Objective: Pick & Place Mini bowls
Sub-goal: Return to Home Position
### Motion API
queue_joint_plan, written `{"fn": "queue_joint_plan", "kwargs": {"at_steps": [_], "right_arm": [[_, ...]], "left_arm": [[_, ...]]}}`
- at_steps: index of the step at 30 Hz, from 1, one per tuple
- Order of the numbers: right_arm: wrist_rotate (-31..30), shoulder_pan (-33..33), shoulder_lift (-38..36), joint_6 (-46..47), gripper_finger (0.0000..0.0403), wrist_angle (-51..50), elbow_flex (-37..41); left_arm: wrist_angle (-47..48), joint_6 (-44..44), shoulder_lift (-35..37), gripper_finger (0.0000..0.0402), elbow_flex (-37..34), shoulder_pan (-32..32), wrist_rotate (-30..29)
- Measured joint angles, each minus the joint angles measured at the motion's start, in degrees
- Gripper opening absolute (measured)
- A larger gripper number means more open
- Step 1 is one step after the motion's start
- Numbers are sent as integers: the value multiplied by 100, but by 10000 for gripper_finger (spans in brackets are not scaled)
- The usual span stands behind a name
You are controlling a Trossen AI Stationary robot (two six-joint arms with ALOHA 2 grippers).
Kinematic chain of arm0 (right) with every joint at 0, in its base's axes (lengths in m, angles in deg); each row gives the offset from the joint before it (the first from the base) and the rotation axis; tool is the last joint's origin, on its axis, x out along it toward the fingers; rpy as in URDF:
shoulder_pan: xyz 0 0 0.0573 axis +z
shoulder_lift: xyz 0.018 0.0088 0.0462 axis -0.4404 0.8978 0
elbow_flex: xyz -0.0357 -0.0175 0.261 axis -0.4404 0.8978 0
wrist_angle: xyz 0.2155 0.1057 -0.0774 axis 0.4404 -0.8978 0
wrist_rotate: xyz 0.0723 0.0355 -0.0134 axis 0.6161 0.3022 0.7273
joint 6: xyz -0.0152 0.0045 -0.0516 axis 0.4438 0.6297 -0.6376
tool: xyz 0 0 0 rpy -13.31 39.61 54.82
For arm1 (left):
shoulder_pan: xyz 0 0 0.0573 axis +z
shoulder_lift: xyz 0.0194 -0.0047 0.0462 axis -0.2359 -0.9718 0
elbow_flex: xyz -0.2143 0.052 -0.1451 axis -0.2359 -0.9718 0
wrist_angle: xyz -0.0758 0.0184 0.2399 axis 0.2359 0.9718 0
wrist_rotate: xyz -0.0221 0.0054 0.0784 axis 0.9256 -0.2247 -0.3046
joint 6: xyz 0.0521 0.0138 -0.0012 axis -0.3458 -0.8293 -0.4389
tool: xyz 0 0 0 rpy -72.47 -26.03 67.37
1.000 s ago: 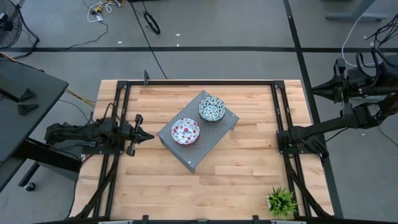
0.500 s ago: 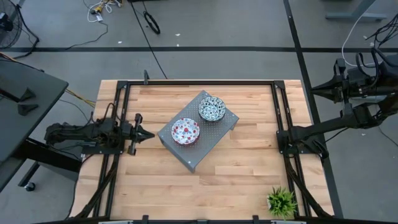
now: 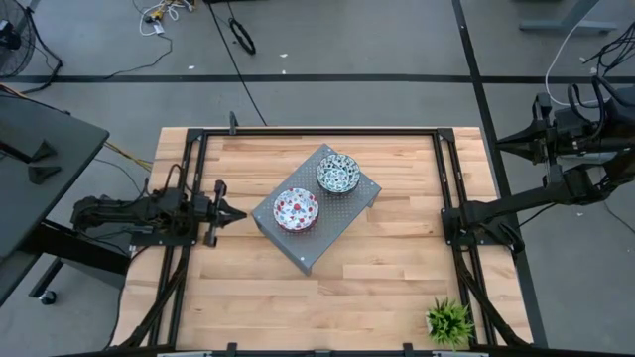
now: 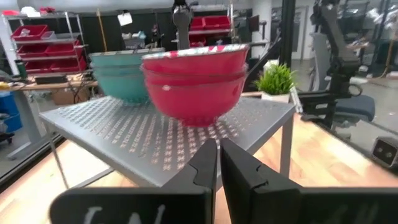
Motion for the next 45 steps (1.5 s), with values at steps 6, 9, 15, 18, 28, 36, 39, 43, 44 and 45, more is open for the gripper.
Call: {"fn": "queue_joint_plan", "kwargs": {"at_steps": [6, 9, 15, 18, 28, 36, 39, 43, 44, 45], "right_arm": [[0, -2, -1, -1, 27, 0, -1], [0, 0, 0, -1, 27, 0, -1], [0, 0, 0, 1, 27, 0, 0], [0, -2, -1, -1, 27, 0, 0], [0, -2, 1, 1, 27, 0, 0], [0, -1, -1, 0, 27, 1, -2], [0, -2, 1, 1, 27, 2, 0], [0, 0, 0, 1, 27, 0, -2], [0, 0, 0, -1, 27, 1, 0], [0, -2, 1, 1, 27, 1, 0]], "left_arm": [[30, 150, -2, 25, 0, 0, -71], [27, 183, -2, 25, 0, 0, -71], [25, 184, -2, 25, 0, 0, -71], [25, 184, -2, 25, 0, 0, -73], [21, 184, -2, 25, 0, 0, -73], [21, 184, -2, 25, 0, 0, -73], [18, 184, -2, 25, -2, 0, -73], [18, 184, -2, 25, -2, 0, -73], [18, 185, -2, 25, -2, 0, -72], [18, 184, -2, 25, -2, 0, -73]]}}
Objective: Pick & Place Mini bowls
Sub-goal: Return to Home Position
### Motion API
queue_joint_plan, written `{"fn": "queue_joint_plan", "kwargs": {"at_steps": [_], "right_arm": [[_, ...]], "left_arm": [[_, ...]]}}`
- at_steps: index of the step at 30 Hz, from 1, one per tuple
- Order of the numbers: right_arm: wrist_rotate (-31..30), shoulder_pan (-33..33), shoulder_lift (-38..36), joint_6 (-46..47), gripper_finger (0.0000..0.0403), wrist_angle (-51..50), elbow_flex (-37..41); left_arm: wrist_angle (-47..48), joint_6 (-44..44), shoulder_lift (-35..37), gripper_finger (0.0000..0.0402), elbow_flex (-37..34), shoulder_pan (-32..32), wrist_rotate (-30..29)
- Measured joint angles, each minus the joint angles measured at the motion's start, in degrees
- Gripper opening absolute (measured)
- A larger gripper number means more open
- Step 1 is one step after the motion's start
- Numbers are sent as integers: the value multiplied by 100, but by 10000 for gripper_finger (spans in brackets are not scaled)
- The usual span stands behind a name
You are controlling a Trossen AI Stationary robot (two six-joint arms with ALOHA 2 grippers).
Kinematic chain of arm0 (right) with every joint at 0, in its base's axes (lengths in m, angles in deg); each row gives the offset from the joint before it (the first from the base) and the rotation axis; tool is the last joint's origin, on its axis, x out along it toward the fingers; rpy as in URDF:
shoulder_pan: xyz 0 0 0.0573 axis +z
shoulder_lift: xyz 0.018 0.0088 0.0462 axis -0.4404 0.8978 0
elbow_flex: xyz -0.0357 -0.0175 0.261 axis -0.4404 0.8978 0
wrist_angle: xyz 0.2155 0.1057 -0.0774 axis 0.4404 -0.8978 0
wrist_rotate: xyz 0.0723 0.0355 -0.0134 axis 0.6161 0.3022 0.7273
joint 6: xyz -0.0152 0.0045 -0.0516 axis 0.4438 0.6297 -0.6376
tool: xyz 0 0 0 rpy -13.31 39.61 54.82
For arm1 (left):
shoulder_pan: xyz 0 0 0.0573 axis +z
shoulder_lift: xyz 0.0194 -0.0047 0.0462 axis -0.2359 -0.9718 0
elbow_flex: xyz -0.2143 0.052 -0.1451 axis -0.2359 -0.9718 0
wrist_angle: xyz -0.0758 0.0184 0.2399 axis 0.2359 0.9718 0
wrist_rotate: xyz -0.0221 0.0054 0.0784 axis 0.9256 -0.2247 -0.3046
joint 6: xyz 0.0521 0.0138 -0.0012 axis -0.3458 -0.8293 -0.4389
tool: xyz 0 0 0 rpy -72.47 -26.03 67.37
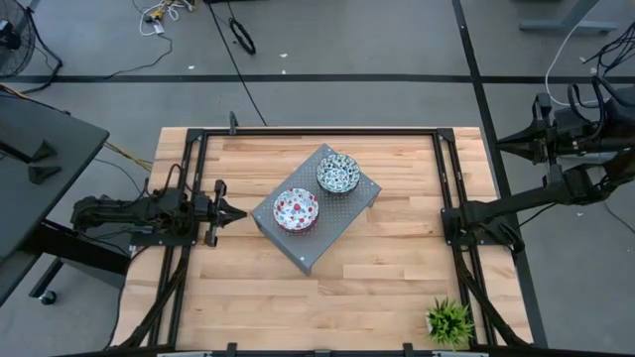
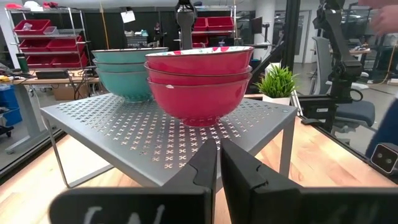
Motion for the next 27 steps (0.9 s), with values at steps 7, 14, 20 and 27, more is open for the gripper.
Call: {"fn": "queue_joint_plan", "kwargs": {"at_steps": [7, 14, 20, 27], "right_arm": [[0, 1, -2, -1, 27, 0, 0], [0, 1, -1, 0, 27, 124, -1], [0, 2, -2, 0, 27, 600, -1], [0, 2, -2, 0, 27, 977, 0]], "left_arm": [[0, 2, 0, 25, 0, 0, -1], [0, 2, 0, 25, 0, 0, 0], [-2, 2, 0, 25, 0, 0, -1], [-2, 1, 0, 25, 0, 0, -1]]}}
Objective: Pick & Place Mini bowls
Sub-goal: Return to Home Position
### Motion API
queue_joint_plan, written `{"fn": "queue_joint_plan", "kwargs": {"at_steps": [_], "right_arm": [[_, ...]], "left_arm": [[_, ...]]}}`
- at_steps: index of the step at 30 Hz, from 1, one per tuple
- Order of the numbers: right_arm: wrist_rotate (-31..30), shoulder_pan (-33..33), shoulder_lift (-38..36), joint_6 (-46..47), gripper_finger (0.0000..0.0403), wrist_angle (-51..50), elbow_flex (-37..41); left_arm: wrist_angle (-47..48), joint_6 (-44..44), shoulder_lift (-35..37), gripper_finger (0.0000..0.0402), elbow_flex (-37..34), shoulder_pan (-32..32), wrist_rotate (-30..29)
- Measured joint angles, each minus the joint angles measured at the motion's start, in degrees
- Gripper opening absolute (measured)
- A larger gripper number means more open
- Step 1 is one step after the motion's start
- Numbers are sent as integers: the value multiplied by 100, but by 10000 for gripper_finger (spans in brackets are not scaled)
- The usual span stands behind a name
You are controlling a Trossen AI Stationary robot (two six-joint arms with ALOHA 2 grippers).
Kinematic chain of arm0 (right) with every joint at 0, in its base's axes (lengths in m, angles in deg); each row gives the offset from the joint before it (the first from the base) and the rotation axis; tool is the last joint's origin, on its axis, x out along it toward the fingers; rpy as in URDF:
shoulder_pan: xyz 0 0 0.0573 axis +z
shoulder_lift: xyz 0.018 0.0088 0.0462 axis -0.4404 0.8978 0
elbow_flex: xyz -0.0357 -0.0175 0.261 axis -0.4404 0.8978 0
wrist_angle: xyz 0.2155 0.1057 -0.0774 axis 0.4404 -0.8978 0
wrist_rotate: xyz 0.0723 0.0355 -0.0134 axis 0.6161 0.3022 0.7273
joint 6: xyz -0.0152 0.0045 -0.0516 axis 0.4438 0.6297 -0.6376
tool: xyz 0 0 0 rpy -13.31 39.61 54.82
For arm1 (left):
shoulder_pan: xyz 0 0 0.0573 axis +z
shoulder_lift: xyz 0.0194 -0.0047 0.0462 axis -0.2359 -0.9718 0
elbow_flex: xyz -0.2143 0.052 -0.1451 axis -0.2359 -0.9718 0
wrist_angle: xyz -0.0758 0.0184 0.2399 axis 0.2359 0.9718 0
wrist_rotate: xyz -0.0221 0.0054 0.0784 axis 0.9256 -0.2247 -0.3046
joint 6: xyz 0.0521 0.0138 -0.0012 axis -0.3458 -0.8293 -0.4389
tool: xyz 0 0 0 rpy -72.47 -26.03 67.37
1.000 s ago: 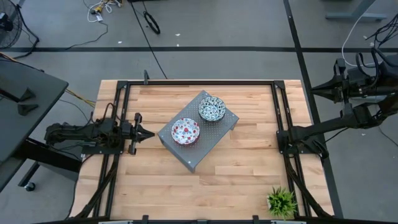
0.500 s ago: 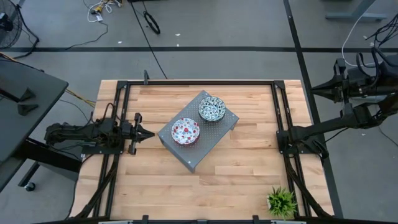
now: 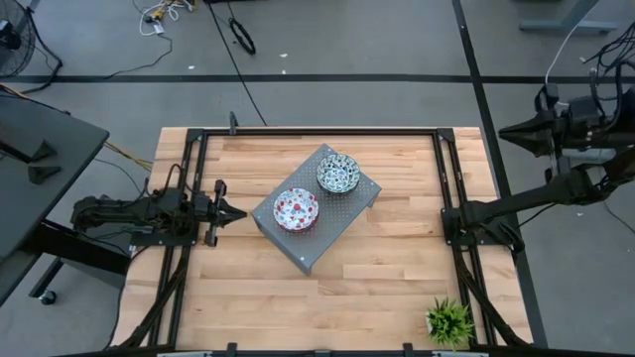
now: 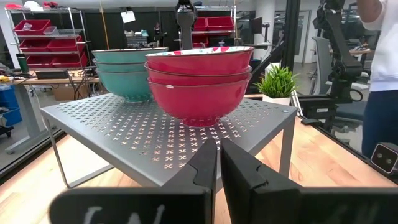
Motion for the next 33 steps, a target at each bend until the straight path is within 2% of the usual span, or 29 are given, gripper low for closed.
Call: {"fn": "queue_joint_plan", "kwargs": {"at_steps": [19, 25, 29, 33], "right_arm": [[-2, -1, 114, -168, 27, 1454, -1], [0, -2, 355, -151, 5, 1554, -1], [0, -1, 502, -166, 5, 1566, 8], [0, -2, 522, -168, 2, 1958, 330]], "left_arm": [[0, 0, 2, 25, 0, -2, 0], [0, 1, 2, 25, 0, 0, 0], [0, 1, 1, 25, 0, -2, 0], [1, 1, 2, 25, 0, -1, 1]]}}
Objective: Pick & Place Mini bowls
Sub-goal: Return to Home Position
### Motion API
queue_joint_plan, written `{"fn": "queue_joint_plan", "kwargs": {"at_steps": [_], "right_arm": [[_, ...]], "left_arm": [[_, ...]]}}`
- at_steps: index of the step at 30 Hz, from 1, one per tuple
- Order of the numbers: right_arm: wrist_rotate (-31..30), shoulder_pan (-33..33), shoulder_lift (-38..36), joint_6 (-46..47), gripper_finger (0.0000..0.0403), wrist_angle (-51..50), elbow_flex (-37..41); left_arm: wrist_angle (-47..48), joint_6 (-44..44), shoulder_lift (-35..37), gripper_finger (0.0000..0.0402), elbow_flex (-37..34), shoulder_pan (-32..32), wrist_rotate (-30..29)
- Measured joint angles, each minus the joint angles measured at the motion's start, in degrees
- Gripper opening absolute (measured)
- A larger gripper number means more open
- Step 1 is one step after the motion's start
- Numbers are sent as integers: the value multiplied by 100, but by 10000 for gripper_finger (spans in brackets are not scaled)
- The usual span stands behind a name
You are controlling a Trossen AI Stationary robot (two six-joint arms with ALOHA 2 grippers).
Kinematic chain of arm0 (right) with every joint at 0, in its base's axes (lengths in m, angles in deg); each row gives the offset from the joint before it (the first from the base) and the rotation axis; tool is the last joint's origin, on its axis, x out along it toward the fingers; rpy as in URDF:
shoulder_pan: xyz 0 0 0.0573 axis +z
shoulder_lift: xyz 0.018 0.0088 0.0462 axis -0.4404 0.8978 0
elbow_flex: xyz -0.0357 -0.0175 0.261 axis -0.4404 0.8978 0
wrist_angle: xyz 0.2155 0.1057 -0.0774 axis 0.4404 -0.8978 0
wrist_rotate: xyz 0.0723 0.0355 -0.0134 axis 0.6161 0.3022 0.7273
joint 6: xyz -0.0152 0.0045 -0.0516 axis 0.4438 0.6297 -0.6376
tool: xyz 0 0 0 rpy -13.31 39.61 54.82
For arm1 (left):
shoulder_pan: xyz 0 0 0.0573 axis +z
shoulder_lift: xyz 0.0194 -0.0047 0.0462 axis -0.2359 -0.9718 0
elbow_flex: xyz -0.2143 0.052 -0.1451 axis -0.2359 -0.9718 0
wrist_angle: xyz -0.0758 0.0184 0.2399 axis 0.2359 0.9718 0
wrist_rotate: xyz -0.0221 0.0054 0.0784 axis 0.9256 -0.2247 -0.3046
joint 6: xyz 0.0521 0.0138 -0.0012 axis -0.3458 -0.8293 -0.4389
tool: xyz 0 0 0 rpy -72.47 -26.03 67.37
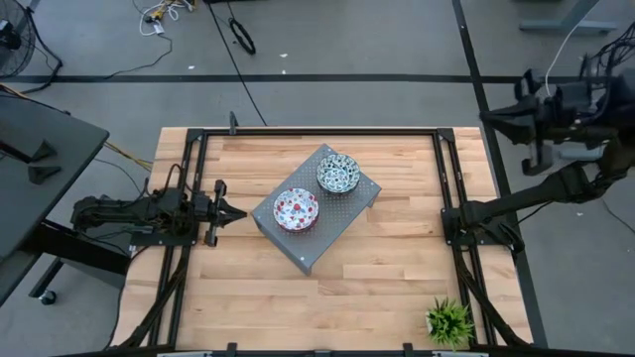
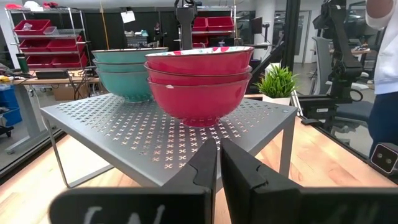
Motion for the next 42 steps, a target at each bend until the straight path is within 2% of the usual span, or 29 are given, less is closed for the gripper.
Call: {"fn": "queue_joint_plan", "kwargs": {"at_steps": [8, 17, 24, 42], "right_arm": [[150, 1, -146, 33, 1, 1016, 1191], [410, -29, -478, 288, 1, 2089, 2914], [1048, -253, -961, 593, 0, 3060, 4240], [1086, -324, -1934, 520, 0, 3995, 6390]], "left_arm": [[0, 0, 0, 25, 0, 0, 0], [0, 0, -1, 25, 0, 0, -1], [2, -2, 0, 25, 0, 1, -1], [-1, -2, 0, 25, 0, 1, -1]]}}
